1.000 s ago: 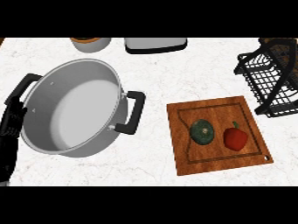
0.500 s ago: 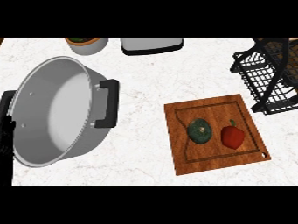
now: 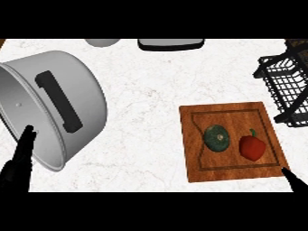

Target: Pick the bell pepper from the cutting board and place it in the tiered basket

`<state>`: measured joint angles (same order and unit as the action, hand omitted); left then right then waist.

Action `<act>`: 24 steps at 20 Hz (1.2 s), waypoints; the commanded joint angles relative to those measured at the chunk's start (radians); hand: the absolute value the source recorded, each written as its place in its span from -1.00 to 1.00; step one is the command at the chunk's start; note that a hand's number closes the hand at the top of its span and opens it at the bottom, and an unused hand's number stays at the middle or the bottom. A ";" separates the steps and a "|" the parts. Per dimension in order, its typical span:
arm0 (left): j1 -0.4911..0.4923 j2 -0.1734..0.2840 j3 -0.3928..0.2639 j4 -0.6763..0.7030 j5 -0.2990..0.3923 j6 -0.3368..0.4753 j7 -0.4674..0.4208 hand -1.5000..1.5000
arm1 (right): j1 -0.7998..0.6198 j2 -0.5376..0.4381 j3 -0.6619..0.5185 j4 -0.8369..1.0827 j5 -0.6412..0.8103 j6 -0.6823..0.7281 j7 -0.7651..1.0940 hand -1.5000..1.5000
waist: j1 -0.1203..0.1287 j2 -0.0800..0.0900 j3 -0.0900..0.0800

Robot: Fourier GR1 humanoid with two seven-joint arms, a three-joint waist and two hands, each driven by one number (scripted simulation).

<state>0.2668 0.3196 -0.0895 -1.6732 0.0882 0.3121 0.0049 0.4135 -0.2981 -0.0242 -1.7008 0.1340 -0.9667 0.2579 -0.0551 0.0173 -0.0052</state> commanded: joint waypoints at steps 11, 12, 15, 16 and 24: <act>-0.129 -0.079 -0.130 0.111 -0.036 -0.035 0.058 0.00 | 0.152 -0.099 0.084 -0.083 0.422 0.114 0.617 -1.00 | 0.093 0.023 -0.013; -0.143 -0.080 -0.117 0.129 -0.022 -0.042 0.056 0.00 | 0.126 -0.108 0.064 -0.082 0.452 0.141 0.677 -1.00 | 0.102 0.024 -0.012; -0.139 -0.091 -0.140 0.145 -0.039 -0.041 0.054 0.00 | 0.092 -0.106 0.066 -0.119 0.569 0.221 0.815 -1.00 | 0.115 0.018 -0.011; -0.161 -0.090 -0.130 0.159 -0.051 -0.028 0.055 0.00 | 0.083 -0.100 0.072 -0.119 0.615 0.260 0.869 -1.00 | 0.109 0.016 -0.009; -0.183 -0.116 -0.151 0.180 -0.056 -0.027 0.082 0.00 | -0.072 -0.069 0.098 -0.164 0.778 0.627 1.209 -1.00 | 0.119 0.005 -0.005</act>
<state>0.0928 0.2186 -0.2268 -1.5125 0.0377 0.2819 0.0681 0.4270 -0.3775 0.0645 -1.8302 0.8354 -0.5214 1.1998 0.0620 0.0274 -0.0118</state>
